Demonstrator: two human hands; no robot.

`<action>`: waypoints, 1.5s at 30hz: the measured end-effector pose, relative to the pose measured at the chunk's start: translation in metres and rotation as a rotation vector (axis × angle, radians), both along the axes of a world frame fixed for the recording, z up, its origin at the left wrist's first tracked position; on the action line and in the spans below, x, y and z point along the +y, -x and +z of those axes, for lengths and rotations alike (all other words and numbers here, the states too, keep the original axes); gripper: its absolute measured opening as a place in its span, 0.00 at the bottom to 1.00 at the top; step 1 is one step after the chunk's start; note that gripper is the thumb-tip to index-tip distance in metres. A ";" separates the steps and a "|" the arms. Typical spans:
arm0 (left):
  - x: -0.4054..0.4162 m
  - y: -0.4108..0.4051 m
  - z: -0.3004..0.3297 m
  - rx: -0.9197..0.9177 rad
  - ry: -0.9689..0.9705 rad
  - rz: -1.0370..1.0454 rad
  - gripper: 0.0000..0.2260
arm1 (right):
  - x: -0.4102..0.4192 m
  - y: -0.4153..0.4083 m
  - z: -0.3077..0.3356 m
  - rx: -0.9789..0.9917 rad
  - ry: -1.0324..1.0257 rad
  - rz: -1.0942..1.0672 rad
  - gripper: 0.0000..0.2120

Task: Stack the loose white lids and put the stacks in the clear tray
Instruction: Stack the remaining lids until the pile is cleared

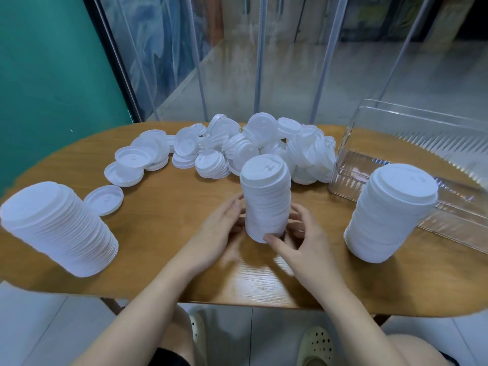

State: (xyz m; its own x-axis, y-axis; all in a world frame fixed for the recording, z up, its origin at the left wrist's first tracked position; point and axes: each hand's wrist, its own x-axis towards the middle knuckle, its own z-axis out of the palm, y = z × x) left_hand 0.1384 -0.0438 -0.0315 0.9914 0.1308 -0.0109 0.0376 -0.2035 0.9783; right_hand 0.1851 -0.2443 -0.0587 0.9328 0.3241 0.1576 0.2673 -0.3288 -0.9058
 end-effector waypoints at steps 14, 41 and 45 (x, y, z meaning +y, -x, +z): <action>-0.038 -0.013 0.003 0.064 -0.019 -0.101 0.23 | -0.034 0.025 0.009 -0.107 0.319 -0.254 0.18; -0.045 -0.010 0.012 0.031 -0.001 -0.053 0.08 | -0.070 0.064 0.024 -0.047 0.078 -0.399 0.09; 0.012 0.001 0.009 -0.066 -0.203 0.198 0.09 | -0.039 0.080 0.023 -0.063 0.115 -0.175 0.08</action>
